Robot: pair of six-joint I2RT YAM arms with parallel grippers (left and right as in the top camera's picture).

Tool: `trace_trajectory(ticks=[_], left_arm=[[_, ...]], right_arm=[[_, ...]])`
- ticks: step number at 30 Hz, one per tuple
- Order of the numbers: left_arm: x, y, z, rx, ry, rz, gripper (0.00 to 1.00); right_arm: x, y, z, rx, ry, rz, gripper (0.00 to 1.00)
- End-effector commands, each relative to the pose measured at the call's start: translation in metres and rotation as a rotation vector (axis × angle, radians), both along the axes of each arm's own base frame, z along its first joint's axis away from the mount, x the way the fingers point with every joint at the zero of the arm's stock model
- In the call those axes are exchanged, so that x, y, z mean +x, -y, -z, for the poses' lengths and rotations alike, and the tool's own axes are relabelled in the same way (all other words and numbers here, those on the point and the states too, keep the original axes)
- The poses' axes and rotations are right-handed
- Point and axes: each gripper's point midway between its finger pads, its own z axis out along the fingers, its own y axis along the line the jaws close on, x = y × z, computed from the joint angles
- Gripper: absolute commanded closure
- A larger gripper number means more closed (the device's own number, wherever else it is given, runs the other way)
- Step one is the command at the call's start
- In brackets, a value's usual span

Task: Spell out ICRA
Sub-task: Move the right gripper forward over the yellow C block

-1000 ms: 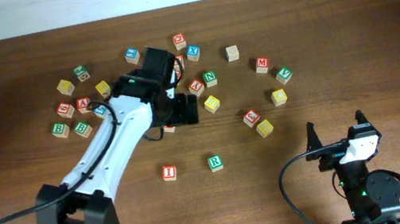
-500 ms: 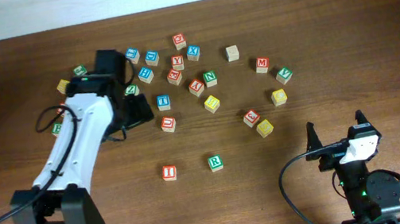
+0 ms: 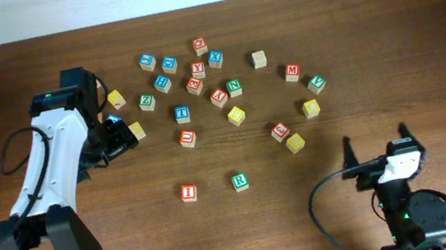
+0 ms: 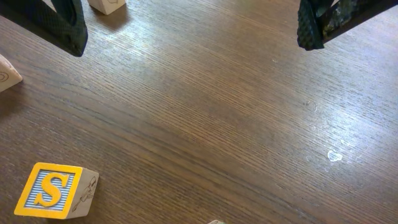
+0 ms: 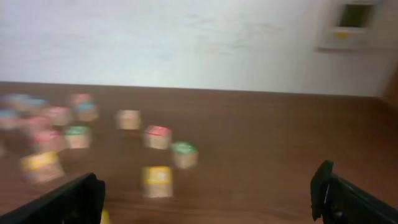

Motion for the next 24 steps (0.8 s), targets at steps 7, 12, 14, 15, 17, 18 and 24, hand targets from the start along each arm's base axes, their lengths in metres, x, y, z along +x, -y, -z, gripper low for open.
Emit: trace_trajectory(ticks=[7, 12, 14, 15, 17, 18, 24], left_arm=[[-0.001, -0.003, 0.002, 0.014, -0.009, -0.015, 0.01], [-0.001, -0.003, 0.002, 0.014, -0.009, -0.015, 0.01], [-0.001, -0.003, 0.002, 0.014, -0.009, -0.015, 0.01], [-0.001, -0.003, 0.002, 0.014, -0.009, -0.015, 0.01], [-0.001, -0.003, 0.002, 0.014, -0.009, -0.015, 0.01], [-0.001, -0.003, 0.002, 0.014, -0.009, -0.015, 0.01], [-0.001, -0.003, 0.002, 0.014, -0.009, -0.015, 0.01]], right_arm=[[-0.059, -0.114, -0.073, 0.203, 0.215, -0.766, 0.02], [-0.094, -0.086, -0.188, 0.167, 0.687, -0.622, 0.02], [-0.102, -0.076, -0.223, 0.109, 0.753, -0.538, 0.02], [-0.102, -0.076, -0.237, 0.043, 0.756, -0.51, 0.02], [-0.089, -0.075, -0.264, -0.071, 0.667, -0.458, 0.02], [-0.083, -0.075, -0.271, -0.093, 0.628, -0.448, 0.02], [0.025, -0.07, -0.279, -0.049, 0.007, -0.442, 0.02]])
